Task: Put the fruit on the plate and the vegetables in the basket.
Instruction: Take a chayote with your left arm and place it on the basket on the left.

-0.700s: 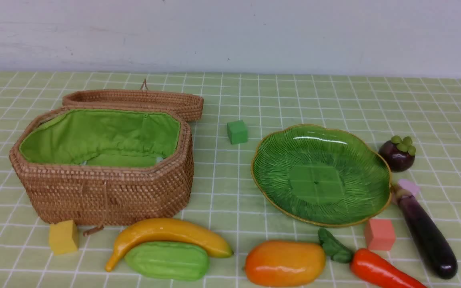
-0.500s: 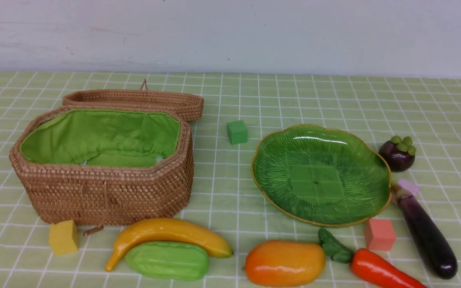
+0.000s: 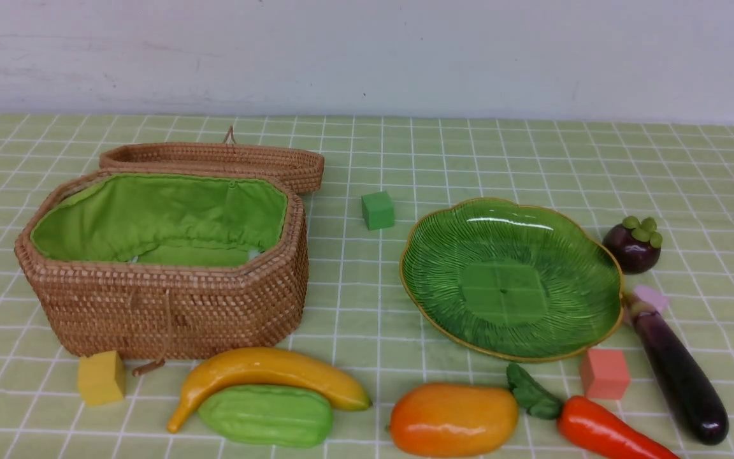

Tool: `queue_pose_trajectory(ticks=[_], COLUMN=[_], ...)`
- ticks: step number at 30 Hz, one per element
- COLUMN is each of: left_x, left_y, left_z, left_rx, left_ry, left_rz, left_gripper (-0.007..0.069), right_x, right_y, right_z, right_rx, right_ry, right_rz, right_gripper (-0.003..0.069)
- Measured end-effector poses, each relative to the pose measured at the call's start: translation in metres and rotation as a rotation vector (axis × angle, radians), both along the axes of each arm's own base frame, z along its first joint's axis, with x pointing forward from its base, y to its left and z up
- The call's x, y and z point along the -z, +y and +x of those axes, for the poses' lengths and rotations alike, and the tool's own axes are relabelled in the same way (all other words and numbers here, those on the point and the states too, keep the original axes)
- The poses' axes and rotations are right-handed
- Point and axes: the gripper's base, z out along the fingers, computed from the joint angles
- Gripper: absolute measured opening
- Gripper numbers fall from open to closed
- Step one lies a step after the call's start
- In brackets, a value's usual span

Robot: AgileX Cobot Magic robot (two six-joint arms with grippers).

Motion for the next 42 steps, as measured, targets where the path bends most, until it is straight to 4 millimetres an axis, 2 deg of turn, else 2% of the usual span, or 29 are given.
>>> queue_pose_trajectory(ticks=[13,15,23,33,36,38,39,41,42], left_x=[-0.005,-0.009,-0.029,-0.035,-0.034,-0.034,-0.035,-0.046,-0.047], left_y=[0.001,0.000,0.002,0.007,0.006,0.005,0.004,0.000,-0.001], left_z=[0.001,0.002,0.004,0.004,0.004,0.004,0.004,0.002,0.001], left_rx=[-0.010,-0.017,-0.105,-0.133,-0.129,-0.117,-0.111,-0.066,-0.061], left_ry=[-0.057,-0.096,-0.295,-0.365,-0.357,-0.339,-0.333,-0.315,-0.317], left_rz=[-0.010,-0.067,-0.544,-0.540,-0.540,-0.539,-0.539,-0.524,-0.516], left_gripper=[0.0238,0.0238,0.0238,0.0236,0.0188,0.0101,0.0083,-0.0013,-0.0013], right_x=[0.000,0.000,0.000,0.000,0.000,0.000,0.000,0.000,0.000], right_y=[0.000,0.000,0.000,0.000,0.000,0.000,0.000,0.000,0.000], right_z=[0.000,0.000,0.000,0.000,0.000,0.000,0.000,0.000,0.000], right_rx=[0.000,0.000,0.000,0.000,0.000,0.000,0.000,0.000,0.000], right_ry=[0.000,0.000,0.000,0.000,0.000,0.000,0.000,0.000,0.000], right_rz=[0.000,0.000,0.000,0.000,0.000,0.000,0.000,0.000,0.000], right_gripper=[0.0240,0.0240,0.0240,0.0240,0.0240,0.0240,0.0240,0.0240,0.0240])
